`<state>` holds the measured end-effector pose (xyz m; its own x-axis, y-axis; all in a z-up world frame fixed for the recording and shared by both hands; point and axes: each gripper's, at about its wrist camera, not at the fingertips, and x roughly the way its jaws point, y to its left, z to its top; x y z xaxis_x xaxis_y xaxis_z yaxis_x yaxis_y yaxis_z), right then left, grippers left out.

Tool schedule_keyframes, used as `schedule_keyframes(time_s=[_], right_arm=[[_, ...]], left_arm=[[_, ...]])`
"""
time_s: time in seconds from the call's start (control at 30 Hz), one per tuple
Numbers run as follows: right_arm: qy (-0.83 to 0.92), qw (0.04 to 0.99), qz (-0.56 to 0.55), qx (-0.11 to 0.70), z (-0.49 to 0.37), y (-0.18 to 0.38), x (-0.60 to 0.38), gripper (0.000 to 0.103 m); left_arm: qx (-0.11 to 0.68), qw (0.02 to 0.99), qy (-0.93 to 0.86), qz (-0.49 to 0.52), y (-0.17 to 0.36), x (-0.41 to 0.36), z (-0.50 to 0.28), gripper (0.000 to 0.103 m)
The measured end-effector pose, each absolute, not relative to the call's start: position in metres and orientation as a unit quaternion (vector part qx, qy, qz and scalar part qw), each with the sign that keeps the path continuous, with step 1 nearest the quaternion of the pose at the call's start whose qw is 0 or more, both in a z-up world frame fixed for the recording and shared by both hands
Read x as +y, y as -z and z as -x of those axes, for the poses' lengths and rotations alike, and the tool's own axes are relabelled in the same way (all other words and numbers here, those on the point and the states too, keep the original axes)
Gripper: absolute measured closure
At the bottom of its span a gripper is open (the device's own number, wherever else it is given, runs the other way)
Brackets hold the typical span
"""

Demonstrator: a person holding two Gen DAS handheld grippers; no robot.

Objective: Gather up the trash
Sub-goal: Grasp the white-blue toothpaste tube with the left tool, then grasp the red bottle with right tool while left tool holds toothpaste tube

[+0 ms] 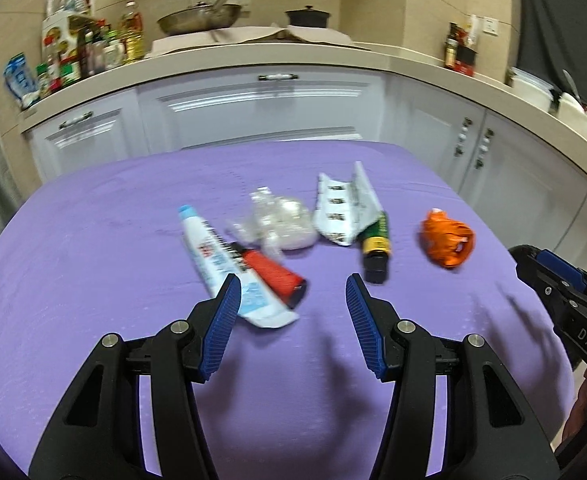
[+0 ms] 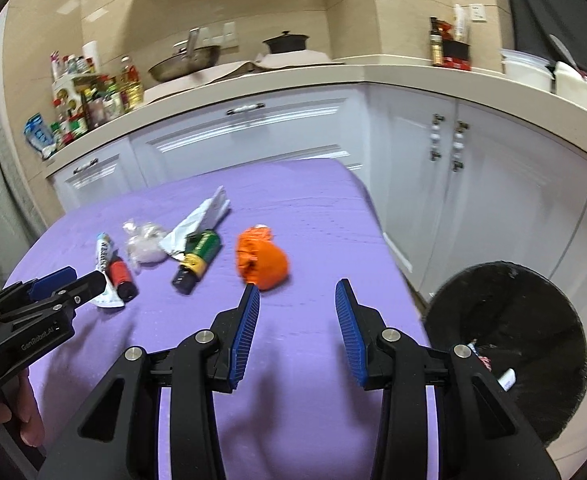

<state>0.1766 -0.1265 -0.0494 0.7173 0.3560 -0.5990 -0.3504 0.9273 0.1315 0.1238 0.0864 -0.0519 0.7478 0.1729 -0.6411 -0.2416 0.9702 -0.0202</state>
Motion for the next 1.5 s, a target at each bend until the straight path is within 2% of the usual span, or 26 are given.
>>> schedule_keyframes(time_s=[0.57,0.63,0.7,0.73,0.8,1.1,1.5], right_arm=[[-0.221,0.916,0.018,0.336,-0.18,0.054,-0.089,0.061],[-0.224,0.915,0.02,0.337,-0.18,0.054,-0.086,0.061],[-0.227,0.913,0.023,0.337,-0.181,0.054,-0.083,0.061],[-0.229,0.913,0.023,0.338,-0.181,0.054,-0.081,0.061],[-0.232,0.912,0.026,0.338,-0.18,0.054,-0.076,0.061],[-0.261,0.903,0.043,0.338,-0.174,0.054,-0.045,0.061],[-0.315,0.879,0.063,0.352,-0.173,0.06,0.011,0.061]], left_arm=[[0.388,0.908,-0.119,0.101,0.082,0.121,-0.138,0.051],[0.392,0.906,-0.118,0.107,0.084,0.124,-0.139,0.055],[0.397,0.904,-0.111,0.114,0.087,0.128,-0.139,0.071],[0.398,0.904,-0.11,0.114,0.087,0.13,-0.139,0.072],[0.397,0.905,-0.106,0.113,0.086,0.133,-0.136,0.086],[0.385,0.91,-0.112,0.105,0.079,0.154,-0.115,0.097],[0.378,0.909,-0.133,0.115,0.074,0.192,-0.084,0.099]])
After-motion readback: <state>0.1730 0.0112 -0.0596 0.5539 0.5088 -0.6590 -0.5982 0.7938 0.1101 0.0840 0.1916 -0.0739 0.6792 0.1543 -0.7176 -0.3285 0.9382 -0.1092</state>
